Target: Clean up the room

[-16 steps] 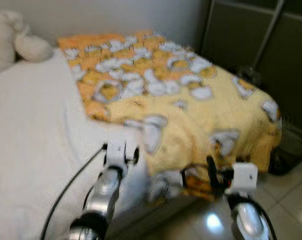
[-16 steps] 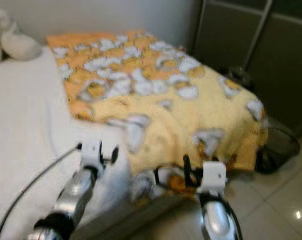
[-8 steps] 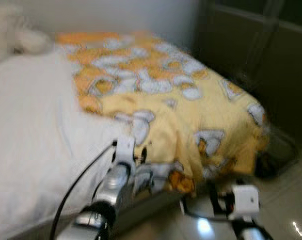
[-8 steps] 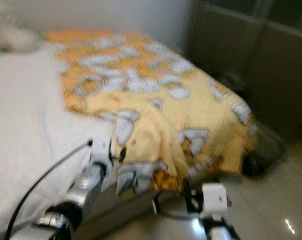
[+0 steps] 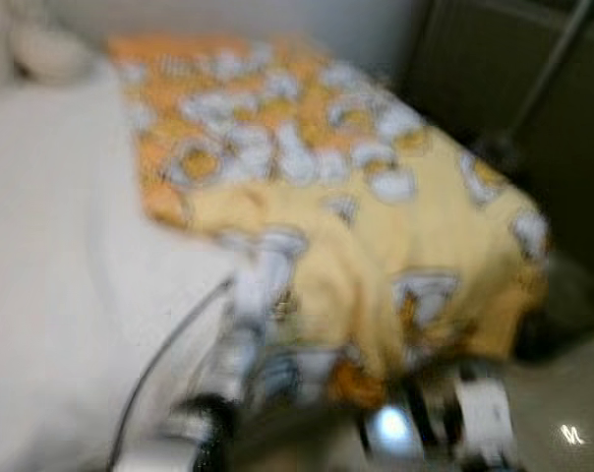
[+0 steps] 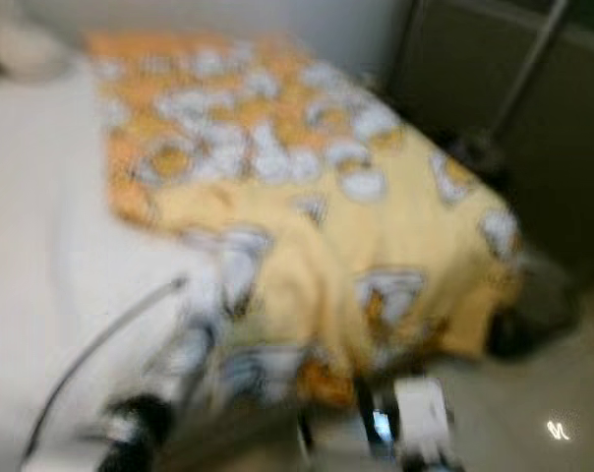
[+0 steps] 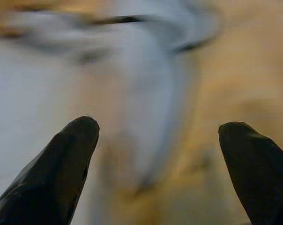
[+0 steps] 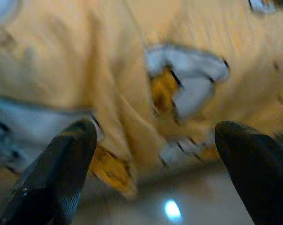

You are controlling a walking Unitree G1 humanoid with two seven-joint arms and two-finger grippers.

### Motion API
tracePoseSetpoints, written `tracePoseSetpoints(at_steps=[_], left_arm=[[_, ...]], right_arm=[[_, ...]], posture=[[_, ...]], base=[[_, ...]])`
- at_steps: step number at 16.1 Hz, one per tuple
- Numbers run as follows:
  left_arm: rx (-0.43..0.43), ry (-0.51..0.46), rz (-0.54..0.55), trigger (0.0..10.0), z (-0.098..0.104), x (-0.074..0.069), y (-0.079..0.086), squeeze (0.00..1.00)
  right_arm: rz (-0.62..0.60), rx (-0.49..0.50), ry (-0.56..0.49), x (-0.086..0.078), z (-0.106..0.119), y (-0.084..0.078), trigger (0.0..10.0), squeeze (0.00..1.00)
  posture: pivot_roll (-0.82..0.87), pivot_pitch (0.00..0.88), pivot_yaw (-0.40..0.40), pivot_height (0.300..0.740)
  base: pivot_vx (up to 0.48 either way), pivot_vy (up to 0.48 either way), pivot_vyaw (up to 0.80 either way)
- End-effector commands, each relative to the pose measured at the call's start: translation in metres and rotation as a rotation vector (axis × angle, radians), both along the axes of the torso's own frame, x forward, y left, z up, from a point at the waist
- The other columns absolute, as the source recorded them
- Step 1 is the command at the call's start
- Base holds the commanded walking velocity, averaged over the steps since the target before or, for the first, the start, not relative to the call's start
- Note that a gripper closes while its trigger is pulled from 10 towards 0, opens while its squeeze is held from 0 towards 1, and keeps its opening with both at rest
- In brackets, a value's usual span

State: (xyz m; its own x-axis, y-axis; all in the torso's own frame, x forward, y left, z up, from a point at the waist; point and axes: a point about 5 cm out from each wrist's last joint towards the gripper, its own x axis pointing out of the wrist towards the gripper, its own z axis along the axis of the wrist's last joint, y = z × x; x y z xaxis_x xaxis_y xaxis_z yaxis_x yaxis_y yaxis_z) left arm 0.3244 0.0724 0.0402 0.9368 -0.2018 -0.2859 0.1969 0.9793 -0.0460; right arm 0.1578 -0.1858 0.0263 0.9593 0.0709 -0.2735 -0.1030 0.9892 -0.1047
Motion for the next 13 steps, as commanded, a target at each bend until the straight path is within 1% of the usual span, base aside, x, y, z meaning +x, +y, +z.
tracePoseSetpoints(at_steps=[1, 2, 3, 4, 5, 6, 7, 8, 9, 10, 11, 12, 13], left_arm=[[0.040, 0.030, -0.035, 10.0, -0.011, -0.008, 0.000, 0.00], [0.044, 0.033, -0.039, 10.0, -0.011, -0.009, -0.001, 0.00], [0.047, 0.033, -0.056, 10.0, -0.008, -0.008, -0.013, 0.00], [0.054, 0.031, -0.061, 10.0, -0.007, -0.008, -0.017, 0.00], [0.081, 0.022, -0.047, 10.0, -0.006, -0.007, -0.018, 0.00], [0.111, -0.008, -0.016, 10.0, -0.003, -0.005, -0.017, 0.00], [0.113, -0.017, -0.008, 10.0, -0.001, -0.004, -0.017, 0.00], [0.114, -0.050, -0.006, 10.0, 0.001, -0.004, -0.019, 0.00], [0.115, -0.058, -0.010, 10.0, 0.001, -0.006, -0.021, 0.00], [0.126, -0.052, 0.007, 10.0, -0.004, -0.010, -0.019, 0.00], [0.135, -0.068, 0.061, 10.0, -0.004, -0.010, -0.012, 0.00], [0.124, -0.111, 0.106, 10.0, 0.001, -0.007, -0.005, 0.00], [0.118, -0.212, 0.107, 10.0, 0.013, -0.004, -0.003, 0.00]], right_arm=[[0.022, 0.003, -0.016, -0.002, 0.007, 0.003, 10.0, 0.00], [0.023, 0.003, -0.014, -0.005, 0.008, 0.004, 10.0, 0.00], [0.016, 0.020, 0.009, -0.010, 0.002, 0.008, 10.0, 0.00], [0.017, 0.022, 0.015, -0.013, 0.002, 0.010, 10.0, 0.00], [0.018, 0.023, 0.023, -0.015, 0.001, 0.012, 10.0, 0.00], [0.024, 0.024, 0.024, -0.018, 0.003, 0.016, 10.0, 0.00], [0.026, 0.025, 0.022, -0.019, 0.005, 0.017, 10.0, 0.00], [0.032, 0.020, 0.023, -0.024, 0.008, 0.017, 10.0, 0.00], [0.030, 0.016, 0.031, -0.028, 0.008, 0.015, 10.0, 0.00], [0.029, 0.013, 0.050, -0.034, 0.006, 0.014, 10.0, 0.00], [0.032, 0.009, 0.069, -0.039, 0.005, 0.014, 10.0, 0.00], [0.033, 0.007, 0.076, -0.042, 0.004, 0.014, 10.0, 0.00], [0.031, 0.006, 0.079, -0.045, 0.006, 0.013, 10.0, 0.00]], posture=[[-0.11, 0.211, -0.054, 0.740], [-0.11, 0.220, -0.050, 0.740], [-0.11, 0.257, -0.032, 0.740], [-0.11, 0.275, -0.029, 0.740], [-0.12, 0.285, -0.030, 0.740], [-0.15, 0.306, -0.033, 0.740], [-0.15, 0.310, -0.034, 0.740], [-0.15, 0.325, -0.034, 0.740], [-0.15, 0.337, -0.035, 0.740], [-0.15, 0.354, -0.041, 0.740], [-0.16, 0.361, -0.044, 0.740], [-0.16, 0.366, -0.047, 0.740], [-0.15, 0.367, -0.048, 0.740]], base=[[0.000, 0.000, 0.00], [0.000, 0.000, 0.00], [0.000, 0.000, 0.00], [0.000, 0.000, 0.00], [0.000, 0.000, 0.00], [0.000, 0.000, 0.00], [0.000, 0.000, 0.00], [0.000, 0.000, 0.00], [0.000, 0.000, 0.00], [0.000, 0.000, 0.00], [0.000, 0.000, 0.00], [0.000, 0.000, 0.00], [0.000, 0.000, 0.00]])
